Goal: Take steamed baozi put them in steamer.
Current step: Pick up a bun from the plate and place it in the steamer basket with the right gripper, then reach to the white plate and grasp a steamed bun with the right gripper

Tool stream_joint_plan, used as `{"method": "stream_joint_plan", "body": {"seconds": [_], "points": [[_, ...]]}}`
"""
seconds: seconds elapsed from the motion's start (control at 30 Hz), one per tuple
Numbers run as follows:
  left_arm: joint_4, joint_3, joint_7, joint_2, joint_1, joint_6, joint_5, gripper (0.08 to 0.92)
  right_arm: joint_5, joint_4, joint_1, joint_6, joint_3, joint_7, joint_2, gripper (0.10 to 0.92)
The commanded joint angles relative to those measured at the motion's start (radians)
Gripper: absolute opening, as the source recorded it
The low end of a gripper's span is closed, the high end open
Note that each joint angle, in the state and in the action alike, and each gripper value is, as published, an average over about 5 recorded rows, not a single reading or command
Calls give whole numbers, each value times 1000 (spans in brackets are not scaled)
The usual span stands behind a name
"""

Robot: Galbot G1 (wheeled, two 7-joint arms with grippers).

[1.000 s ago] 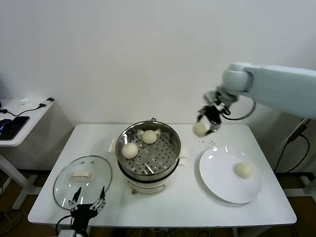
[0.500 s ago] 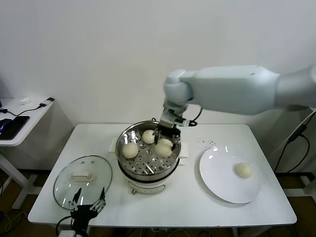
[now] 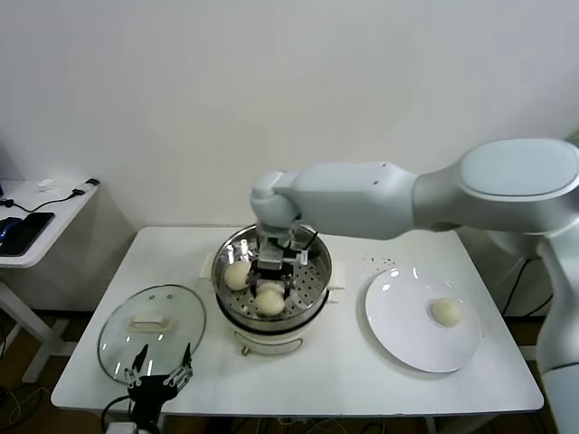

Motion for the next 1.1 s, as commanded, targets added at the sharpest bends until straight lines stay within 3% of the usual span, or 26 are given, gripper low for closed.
{"method": "stream_joint_plan", "body": {"seconds": [0.03, 0.3, 0.63, 0.73, 0.9, 1.1], "points": [[-1, 0, -1, 1, 2, -1, -1, 823, -27, -64, -61, 26, 15, 3, 52, 662], [-9, 0, 0, 2, 10, -2, -1, 823, 85, -58, -6, 29, 16, -55, 18, 809], [-14, 4, 1, -1, 10, -6, 1, 823, 350, -151, 215, 20, -41, -105, -151, 823], [-15, 5, 1, -1, 8, -6, 1, 823, 443, -156, 289, -86, -123, -102, -261, 823], [-14, 4, 1, 1, 2, -9, -2, 823, 466, -5, 392, -421, -267, -62, -529, 823], [-10, 4, 2, -1, -4, -8, -3, 823, 429, 111, 367, -584, -370, -32, -755, 823]]}}
